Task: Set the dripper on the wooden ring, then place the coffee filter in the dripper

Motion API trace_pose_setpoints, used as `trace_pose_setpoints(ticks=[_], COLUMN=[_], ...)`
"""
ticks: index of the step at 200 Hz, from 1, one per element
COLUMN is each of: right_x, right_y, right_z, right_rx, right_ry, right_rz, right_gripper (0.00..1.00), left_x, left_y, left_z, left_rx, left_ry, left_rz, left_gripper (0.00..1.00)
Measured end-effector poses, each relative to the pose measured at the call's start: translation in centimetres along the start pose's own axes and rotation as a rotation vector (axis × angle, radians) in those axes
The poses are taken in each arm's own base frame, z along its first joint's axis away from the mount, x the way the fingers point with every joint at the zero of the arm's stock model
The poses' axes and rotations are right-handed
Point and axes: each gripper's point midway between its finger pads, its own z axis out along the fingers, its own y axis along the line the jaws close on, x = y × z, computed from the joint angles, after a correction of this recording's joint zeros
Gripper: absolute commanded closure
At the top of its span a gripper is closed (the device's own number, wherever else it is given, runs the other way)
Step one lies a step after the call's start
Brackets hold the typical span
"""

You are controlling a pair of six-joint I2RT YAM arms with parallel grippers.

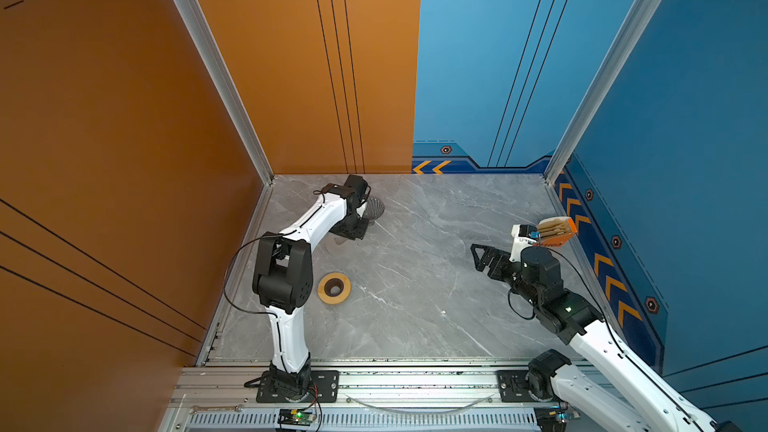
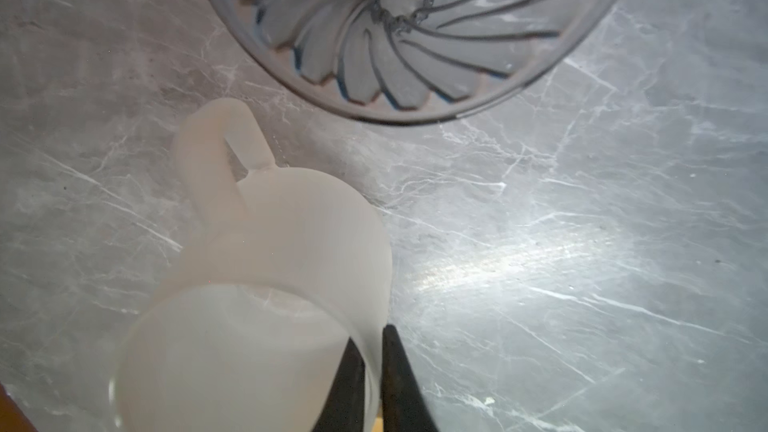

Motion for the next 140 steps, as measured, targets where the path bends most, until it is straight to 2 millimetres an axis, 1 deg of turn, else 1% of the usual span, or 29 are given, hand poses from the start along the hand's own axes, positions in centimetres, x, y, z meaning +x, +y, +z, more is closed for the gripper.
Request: trace_pose_setpoints(ticks=[26, 65, 98, 121, 140], right_x=[0.1, 0.3, 0.1, 0.1, 0.1], right_y=[-0.1, -0.3, -0.5, -0.6, -0.7], right_z=[0.0, -0.2, -0.6, -0.9, -1.0], right_rx=[0.001, 0.007, 0.016, 0.022, 0.025], right_ry=[0.001, 0.008, -0.005, -0.009, -0.007], right_rz=[0.0, 0.01, 0.014, 0.014, 0.013], right_gripper=[0.0, 0.0, 0.0, 0.0, 0.0], left_x=[0.0, 0.5, 0.2, -0.3, -0.6], left_y=[-2.2, -7.1, -11.0, -13.0, -14.0], left_z=[-0.9, -1.4, -2.9, -3.8, -4.0], left_rx=[0.032, 0.08, 0.112, 0.135, 0.147], left_ry=[-0.017, -0.021, -0.057, -0.084, -0.094], left_rz=[0.007, 0.047, 0.092, 0.104, 0.106], left_gripper=[0.91, 0.9, 0.9, 0.9, 0.9])
